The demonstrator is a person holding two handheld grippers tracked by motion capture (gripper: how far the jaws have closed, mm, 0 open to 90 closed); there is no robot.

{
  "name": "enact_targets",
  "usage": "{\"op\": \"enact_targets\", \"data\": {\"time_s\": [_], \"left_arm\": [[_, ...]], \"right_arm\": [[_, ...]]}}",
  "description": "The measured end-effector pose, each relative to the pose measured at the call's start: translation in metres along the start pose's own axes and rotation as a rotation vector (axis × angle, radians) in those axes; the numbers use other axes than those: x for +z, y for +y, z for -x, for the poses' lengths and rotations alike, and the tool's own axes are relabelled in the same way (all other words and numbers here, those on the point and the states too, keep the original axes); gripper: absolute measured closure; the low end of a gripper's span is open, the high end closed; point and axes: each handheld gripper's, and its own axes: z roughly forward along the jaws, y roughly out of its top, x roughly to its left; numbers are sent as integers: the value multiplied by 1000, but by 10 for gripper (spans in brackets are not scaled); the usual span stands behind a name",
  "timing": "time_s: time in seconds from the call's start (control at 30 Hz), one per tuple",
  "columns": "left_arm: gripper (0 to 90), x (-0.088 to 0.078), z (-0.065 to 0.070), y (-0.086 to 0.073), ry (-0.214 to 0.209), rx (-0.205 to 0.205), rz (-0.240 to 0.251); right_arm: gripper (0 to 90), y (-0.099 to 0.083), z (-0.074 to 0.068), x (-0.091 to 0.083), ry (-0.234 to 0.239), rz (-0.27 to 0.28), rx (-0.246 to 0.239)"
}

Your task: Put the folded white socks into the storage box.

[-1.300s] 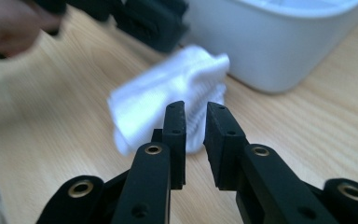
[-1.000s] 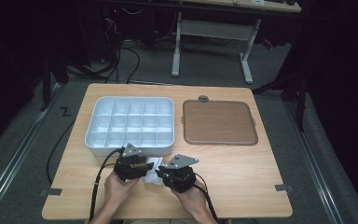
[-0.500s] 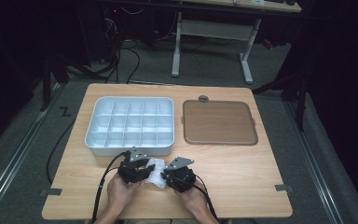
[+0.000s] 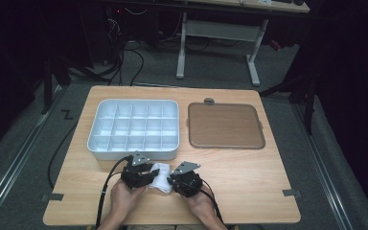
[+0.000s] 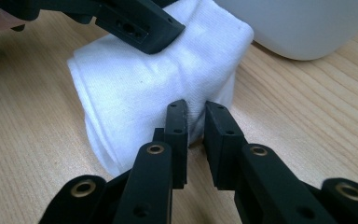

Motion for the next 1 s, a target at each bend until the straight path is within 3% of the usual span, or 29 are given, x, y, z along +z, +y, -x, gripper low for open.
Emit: {"op": "enact_targets", "data": {"time_s": [0.17, 0.43, 0.73, 0.87, 1.0], "left_arm": [[605, 0, -3, 2, -9, -20, -13], [581, -3, -7, 3, -9, -51, -17], [493, -10, -22, 9, 2, -114, -40], [382, -14, -30, 15, 19, -138, -50], [347, -18, -33, 18, 11, -167, -43]], "right_arm": [[795, -2, 3, 1, 21, 3, 26], [795, -2, 0, 1, 13, 5, 24], [794, 1, -7, 5, 13, 7, 9], [778, 4, -13, 9, 14, 13, -1], [755, 5, -15, 11, 15, 16, -1]]}}
